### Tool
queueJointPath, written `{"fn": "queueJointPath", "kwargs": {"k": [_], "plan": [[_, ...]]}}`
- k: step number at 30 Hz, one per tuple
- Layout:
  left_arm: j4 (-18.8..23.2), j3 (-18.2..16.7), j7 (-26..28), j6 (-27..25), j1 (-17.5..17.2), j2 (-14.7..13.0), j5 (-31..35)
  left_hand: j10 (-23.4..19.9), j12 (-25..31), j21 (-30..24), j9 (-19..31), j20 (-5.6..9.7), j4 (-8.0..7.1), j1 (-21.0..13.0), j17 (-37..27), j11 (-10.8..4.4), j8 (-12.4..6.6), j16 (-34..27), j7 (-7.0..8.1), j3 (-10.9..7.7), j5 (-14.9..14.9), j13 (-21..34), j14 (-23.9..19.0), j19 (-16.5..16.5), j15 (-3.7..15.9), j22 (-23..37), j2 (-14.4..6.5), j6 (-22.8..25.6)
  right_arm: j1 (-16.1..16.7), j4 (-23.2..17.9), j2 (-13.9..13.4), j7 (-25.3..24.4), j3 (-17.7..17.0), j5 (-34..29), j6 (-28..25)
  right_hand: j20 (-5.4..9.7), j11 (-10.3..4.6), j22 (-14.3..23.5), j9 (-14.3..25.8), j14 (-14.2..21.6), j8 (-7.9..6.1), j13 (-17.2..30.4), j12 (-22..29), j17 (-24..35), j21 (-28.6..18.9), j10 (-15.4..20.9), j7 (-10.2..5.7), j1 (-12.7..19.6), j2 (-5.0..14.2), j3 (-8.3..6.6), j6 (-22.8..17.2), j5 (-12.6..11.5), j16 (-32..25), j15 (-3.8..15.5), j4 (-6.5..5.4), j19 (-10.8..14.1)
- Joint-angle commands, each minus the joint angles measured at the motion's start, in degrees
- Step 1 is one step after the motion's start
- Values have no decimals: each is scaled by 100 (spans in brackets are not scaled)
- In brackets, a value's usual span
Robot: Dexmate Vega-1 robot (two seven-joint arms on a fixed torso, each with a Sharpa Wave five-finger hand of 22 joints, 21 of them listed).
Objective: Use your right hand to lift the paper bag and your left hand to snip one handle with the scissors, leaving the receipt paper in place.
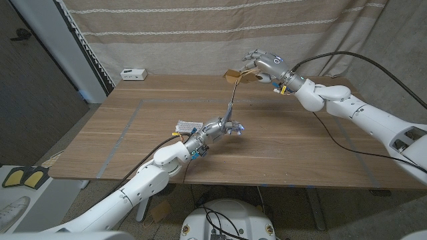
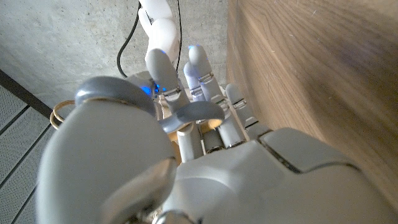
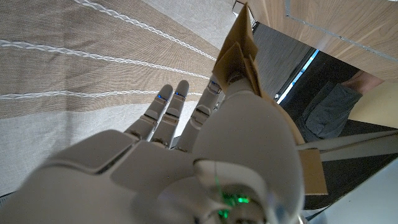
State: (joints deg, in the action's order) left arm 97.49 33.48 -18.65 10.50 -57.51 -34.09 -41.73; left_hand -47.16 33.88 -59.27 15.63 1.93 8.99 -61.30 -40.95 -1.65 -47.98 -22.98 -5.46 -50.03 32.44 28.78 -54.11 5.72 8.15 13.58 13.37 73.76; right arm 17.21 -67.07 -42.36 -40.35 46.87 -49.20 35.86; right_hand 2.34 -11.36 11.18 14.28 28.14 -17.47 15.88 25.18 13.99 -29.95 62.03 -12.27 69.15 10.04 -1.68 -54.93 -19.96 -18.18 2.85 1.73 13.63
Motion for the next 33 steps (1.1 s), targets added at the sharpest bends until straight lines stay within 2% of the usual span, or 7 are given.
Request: {"fn": "queueJointPath", "kwargs": {"k": [1, 4, 6, 11, 17, 23, 33], "plan": [[-19, 66, -91, -237, 107, -174, 111, -837, -624, -69, -239, 194, 140, -1331, 151, -1059, 1017, 610, 1788, -973, -848, 240, 145, 73, 540, -248, -588, -2361, 37, -101, -48, -19, -88, -13, -32, 682, -13, 19, 3, 56, -30, 8, 25, 5, -50, 18, 0, 13, 34, -23, -10, -31, -26, 1059, 16, 34], [-34, 84, -135, -295, 150, -199, 122, -774, -792, -9, -319, 264, 148, -1214, 136, -1061, 1401, 732, 1773, -1097, -1145, 286, 181, 129, 542, -262, -503, -2429, 46, -135, -65, 23, -100, -20, -58, 682, -12, 19, 3, 58, -30, 10, 29, 5, -52, 25, 1, 11, 36, -23, -12, -30, -26, 1059, 15, 33], [-74, 93, -205, -291, 180, -193, 109, -721, -883, 48, -387, 229, 136, -1035, 99, -1059, 1756, 796, 1760, -996, -1593, 315, 206, 184, 545, -269, -513, -2384, 36, -130, -68, 45, -110, -17, -70, 685, -13, 19, 3, 61, -33, 3, 24, 5, -51, 21, 2, 11, 35, -22, -21, -30, -25, 1059, 16, 28], [-107, 100, -239, -280, 199, -180, 118, -688, -1091, 203, -409, 223, 45, -289, 157, -1045, 2194, 912, 1738, -751, -2186, 152, 271, 369, 541, -309, -410, -2259, 12, -120, -78, 60, -135, -23, -104, 678, -11, 18, 1, 65, -31, 8, 34, 4, -55, 37, 2, 6, 36, -20, -20, -30, -24, 1059, 15, 28], [-134, 115, -283, -317, 240, -205, 150, -526, -1266, 336, -400, 187, -76, 681, 313, -1055, 2505, 1042, 1714, -385, -2270, 38, 445, 384, 480, -306, -252, -2390, -9, -73, -71, 75, -143, -1, -129, 678, -11, 18, -1, 67, -30, 4, 32, 2, -58, 36, 2, 6, 35, -19, -25, -29, -21, 1059, 16, 25], [-116, 147, -311, -423, 303, -281, 231, -306, -1406, 516, -409, 82, 22, 1405, 563, -1065, 2816, 1165, 1636, -194, -2210, 7, 655, 340, 460, -312, -203, -2648, -25, -69, -81, 63, -128, -27, -138, 668, -11, 17, -3, 73, -29, 7, 37, 1, -64, 41, 2, 8, 37, -20, -26, -30, -19, 1061, 19, 31], [-66, 224, -427, -634, 439, -418, 353, -214, -1444, 724, -402, -87, 112, 2087, 789, -1054, 3012, 1166, 1372, 102, -2180, 44, 802, 287, 408, -315, -136, -2694, 8, -195, -164, 81, -152, -43, -113, 671, -10, 16, -6, 77, -26, -9, 29, -2, -71, 40, 2, 6, 34, -18, -30, -31, -12, 1060, 22, 28]]}}
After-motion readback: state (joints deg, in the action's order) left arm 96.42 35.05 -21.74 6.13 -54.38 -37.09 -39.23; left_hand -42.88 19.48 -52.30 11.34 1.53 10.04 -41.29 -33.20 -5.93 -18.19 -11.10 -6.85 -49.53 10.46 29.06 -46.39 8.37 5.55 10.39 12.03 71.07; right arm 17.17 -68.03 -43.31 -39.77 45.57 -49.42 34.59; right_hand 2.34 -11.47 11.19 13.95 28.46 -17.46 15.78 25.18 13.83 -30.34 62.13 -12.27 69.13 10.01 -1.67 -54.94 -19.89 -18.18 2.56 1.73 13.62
